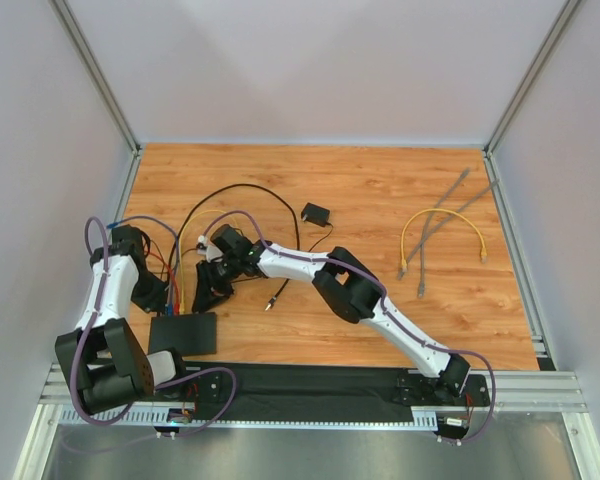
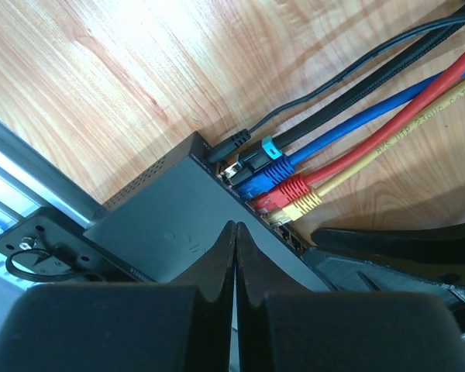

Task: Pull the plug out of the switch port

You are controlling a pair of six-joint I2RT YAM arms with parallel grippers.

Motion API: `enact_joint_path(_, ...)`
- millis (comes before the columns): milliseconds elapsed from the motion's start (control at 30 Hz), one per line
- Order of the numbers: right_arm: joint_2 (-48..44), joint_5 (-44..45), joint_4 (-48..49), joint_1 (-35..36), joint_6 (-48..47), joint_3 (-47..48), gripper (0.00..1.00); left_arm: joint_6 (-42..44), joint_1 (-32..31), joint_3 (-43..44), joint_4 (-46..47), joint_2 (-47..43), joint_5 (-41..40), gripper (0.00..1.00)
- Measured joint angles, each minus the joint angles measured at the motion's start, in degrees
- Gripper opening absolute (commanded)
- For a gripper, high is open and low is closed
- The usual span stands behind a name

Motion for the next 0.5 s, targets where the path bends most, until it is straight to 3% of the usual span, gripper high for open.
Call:
enact_joint_path(233,0.39,-2.25,1.27,-0.07,1.51,0.42,0.34,0.09,0.0,0.0,-0.09,2.73,0.98,0.0)
enact_joint_path(500,6.56,-6.4,0.85,-0.22,1.81,9.94,0.36,0.79,2.12,0.09,0.28,7.15,2.97,0.0)
